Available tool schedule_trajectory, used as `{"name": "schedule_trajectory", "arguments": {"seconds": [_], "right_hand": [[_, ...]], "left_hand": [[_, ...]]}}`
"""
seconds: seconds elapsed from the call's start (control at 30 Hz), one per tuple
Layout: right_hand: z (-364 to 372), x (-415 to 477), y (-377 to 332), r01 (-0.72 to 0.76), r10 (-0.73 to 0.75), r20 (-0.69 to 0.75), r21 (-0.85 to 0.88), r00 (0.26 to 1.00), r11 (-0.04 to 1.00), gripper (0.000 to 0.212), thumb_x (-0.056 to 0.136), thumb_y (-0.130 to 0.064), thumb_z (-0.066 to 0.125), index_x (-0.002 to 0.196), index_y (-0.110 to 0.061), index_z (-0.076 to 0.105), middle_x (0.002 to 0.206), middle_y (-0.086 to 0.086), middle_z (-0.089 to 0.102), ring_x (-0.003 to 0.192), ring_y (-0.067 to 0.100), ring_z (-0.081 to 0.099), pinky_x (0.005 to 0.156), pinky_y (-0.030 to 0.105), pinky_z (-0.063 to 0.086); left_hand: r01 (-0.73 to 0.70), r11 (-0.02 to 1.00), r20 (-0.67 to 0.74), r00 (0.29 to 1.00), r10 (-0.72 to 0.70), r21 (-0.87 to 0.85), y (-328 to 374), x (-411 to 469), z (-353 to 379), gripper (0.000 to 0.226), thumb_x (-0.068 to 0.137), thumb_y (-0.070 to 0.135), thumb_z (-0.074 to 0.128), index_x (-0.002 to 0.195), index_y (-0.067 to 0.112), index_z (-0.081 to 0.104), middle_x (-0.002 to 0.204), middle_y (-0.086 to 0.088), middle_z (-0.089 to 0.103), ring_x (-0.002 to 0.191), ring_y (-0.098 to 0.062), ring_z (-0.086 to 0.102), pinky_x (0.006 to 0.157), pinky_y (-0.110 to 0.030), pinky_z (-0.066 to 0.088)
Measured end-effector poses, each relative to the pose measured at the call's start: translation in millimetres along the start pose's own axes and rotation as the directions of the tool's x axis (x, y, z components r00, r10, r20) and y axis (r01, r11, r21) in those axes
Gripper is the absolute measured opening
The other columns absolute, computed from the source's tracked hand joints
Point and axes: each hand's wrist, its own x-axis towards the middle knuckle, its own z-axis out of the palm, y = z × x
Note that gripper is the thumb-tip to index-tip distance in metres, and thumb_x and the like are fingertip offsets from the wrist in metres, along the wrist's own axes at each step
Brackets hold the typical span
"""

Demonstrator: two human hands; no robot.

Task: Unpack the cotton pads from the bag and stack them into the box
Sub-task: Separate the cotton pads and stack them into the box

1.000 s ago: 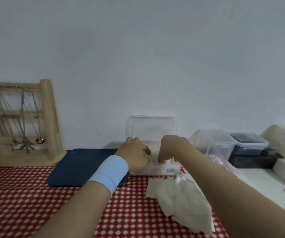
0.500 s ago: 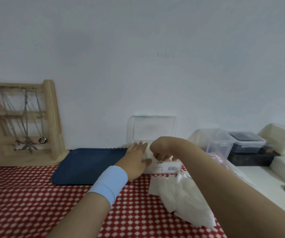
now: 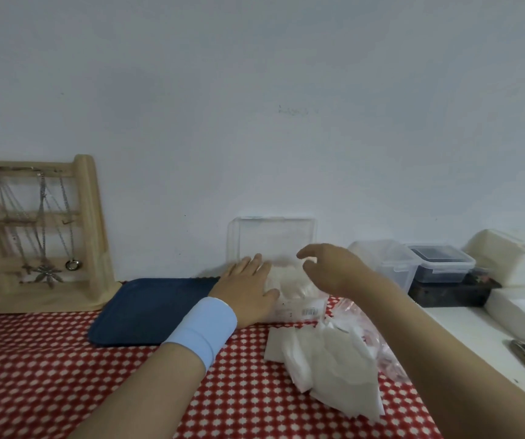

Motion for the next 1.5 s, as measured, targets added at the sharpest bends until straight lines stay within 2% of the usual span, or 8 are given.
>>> {"name": "schedule_trajectory", "arguments": {"seconds": [0.1,0.37,0.6,0.87,0.97,1.1,1.27,1.5], "right_hand": [[14,-7,7,0.066,-0.018,0.266,-0.174,0.964,0.983,0.055,0.108,-0.028,0.034,0.159,-0.014,0.02,0.166,0.013,0.016,0.152,0.03,0.016,0.121,0.043,0.017],[31,7,13,0.106,-0.023,0.365,-0.21,0.931,0.972,0.058,0.107,-0.032,0.03,0.161,-0.018,0.013,0.169,0.007,0.006,0.155,0.027,0.005,0.123,0.055,0.005],[-19,-28,34,0.095,-0.1,0.093,0.062,0.991,0.994,0.05,0.098,-0.017,0.049,0.147,-0.03,0.048,0.154,-0.005,0.046,0.136,0.015,0.048,0.112,0.03,0.038],[-22,-111,10,0.123,-0.02,0.562,-0.146,0.827,0.982,0.094,0.08,-0.046,0.079,0.157,-0.039,0.025,0.158,-0.009,0.038,0.143,0.02,0.038,0.116,0.042,0.031],[3,-119,-6,0.218,-0.051,0.596,-0.211,0.801,0.953,0.074,0.09,-0.033,0.067,0.153,-0.032,0.027,0.146,0.004,0.051,0.131,0.027,0.051,0.112,0.044,0.041],[12,-116,-19,0.213,-0.02,0.547,-0.291,0.837,0.933,0.068,0.093,-0.013,0.06,0.155,-0.02,0.033,0.15,0.006,0.046,0.133,0.027,0.048,0.113,0.041,0.041],[22,-102,-23,0.252,-0.172,0.309,-0.241,0.936,0.937,0.039,0.092,-0.024,0.065,0.13,-0.03,0.063,0.12,-0.002,0.068,0.112,0.022,0.064,0.097,0.038,0.052],[16,-98,-45,0.158,-0.102,0.559,-0.052,0.823,0.986,0.057,0.091,-0.035,0.058,0.147,-0.027,0.05,0.15,-0.002,0.048,0.132,0.02,0.048,0.108,0.036,0.039]], "left_hand": [[-0.022,0.999,0.084,0.996,0.02,0.025,8,9,5,0.072,0.106,0.05,0.03,0.163,0.022,-0.003,0.171,0.001,-0.014,0.157,-0.019,-0.012,0.126,-0.038,-0.006],[-0.012,1.0,0.102,0.995,0.009,0.027,11,19,8,0.076,0.105,0.051,0.034,0.163,0.021,-0.004,0.171,-0.001,-0.009,0.158,-0.019,-0.007,0.128,-0.04,-0.003],[-0.195,0.95,-0.33,0.938,0.108,-0.244,33,-17,-4,0.039,0.099,0.029,0.054,0.139,0.03,0.052,0.142,0.011,0.047,0.13,-0.01,0.043,0.109,-0.027,0.036],[-0.114,0.943,0.144,0.976,0.165,-0.312,67,-61,10,0.049,0.084,0.042,0.065,0.131,0.032,0.057,0.128,0.008,0.059,0.115,-0.016,0.058,0.097,-0.037,0.051],[-0.135,0.95,0.139,0.974,0.18,-0.283,61,-68,22,0.008,0.082,0.036,0.066,0.087,0.03,0.063,0.091,0.008,0.066,0.086,-0.013,0.064,0.074,-0.029,0.054],[-0.087,0.942,0.034,0.994,0.104,-0.325,40,-78,24,0.026,0.088,0.027,0.063,0.064,0.022,0.052,0.069,0.009,0.057,0.063,-0.007,0.051,0.056,-0.019,0.038],[-0.016,0.911,0.02,0.999,0.027,-0.412,10,-88,19,0.016,0.087,0.04,0.066,0.075,0.031,0.063,0.077,0.015,0.067,0.074,-0.004,0.063,0.068,-0.021,0.052],[0.126,0.748,0.032,0.99,-0.138,-0.652,-16,-111,15,0.053,0.096,0.02,0.051,0.144,0.04,0.048,0.142,0.017,0.05,0.128,-0.005,0.048,0.104,-0.025,0.039]]}}
